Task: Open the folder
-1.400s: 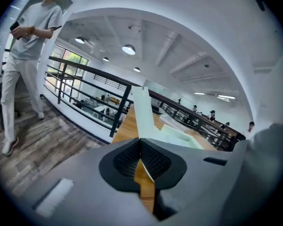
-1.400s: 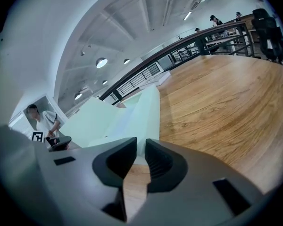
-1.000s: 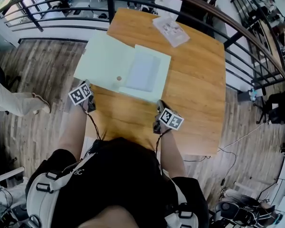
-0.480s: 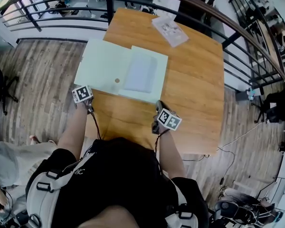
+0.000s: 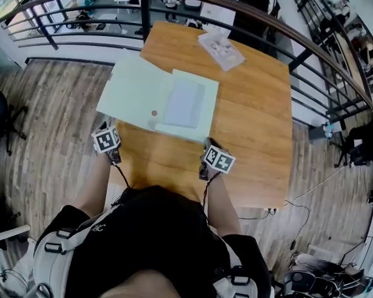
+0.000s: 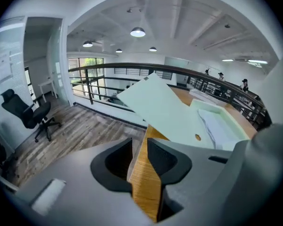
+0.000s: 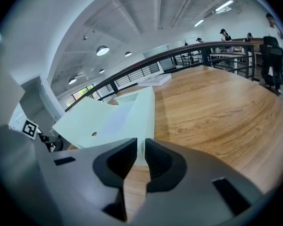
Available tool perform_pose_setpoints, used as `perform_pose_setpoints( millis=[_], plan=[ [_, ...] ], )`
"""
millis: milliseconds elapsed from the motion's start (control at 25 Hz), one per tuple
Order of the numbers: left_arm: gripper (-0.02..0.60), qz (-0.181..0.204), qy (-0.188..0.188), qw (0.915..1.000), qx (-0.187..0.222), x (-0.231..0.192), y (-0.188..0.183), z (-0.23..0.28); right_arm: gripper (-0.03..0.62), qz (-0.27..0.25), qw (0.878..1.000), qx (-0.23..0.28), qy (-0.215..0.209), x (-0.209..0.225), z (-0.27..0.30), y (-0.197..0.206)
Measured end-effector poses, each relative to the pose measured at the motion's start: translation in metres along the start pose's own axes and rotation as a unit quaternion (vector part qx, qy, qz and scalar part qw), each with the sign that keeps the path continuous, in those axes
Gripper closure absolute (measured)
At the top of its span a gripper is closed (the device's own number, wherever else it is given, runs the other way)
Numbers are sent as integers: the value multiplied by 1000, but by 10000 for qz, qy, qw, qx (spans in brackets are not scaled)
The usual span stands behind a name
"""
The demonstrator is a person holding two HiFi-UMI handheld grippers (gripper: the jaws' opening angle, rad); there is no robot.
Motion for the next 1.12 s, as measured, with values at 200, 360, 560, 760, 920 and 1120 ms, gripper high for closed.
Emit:
perform_pose_setpoints(
  millis=[200, 360, 560, 760, 920, 1120],
  plan=[
    [498, 630, 205, 9908, 1180, 8, -26, -49, 540, -609, 9962, 598, -169, -30, -17, -29],
    [544, 862, 313, 9699, 2258, 20, -68, -90, 540, -1183, 9804, 1446, -624, -76, -43, -70],
    [575, 1131, 666, 9327, 3359, 57, -115, -137, 571, -1720, 9454, 2562, -1047, -128, -89, -112],
    [577, 1649, 1184, 9024, 3801, 117, -131, -156, 588, -1967, 9143, 3269, -1362, -160, -121, -126],
    [577, 1590, 1753, 9035, 3574, 150, -122, -149, 588, -2223, 9053, 3341, -1390, -169, -120, -107],
    [577, 1715, 1954, 9005, 3487, 165, -119, -145, 588, -2177, 9071, 3362, -1291, -165, -120, -101]
  ],
)
Point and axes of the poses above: the fingertips, and each gripper's own axes: z forward along the fingers, x to its right, y out of its underside, the point moved 6 cm from there along -z, backward along the fingers, and after that the axes turned 8 degrees about z, right-handed, at the moved point
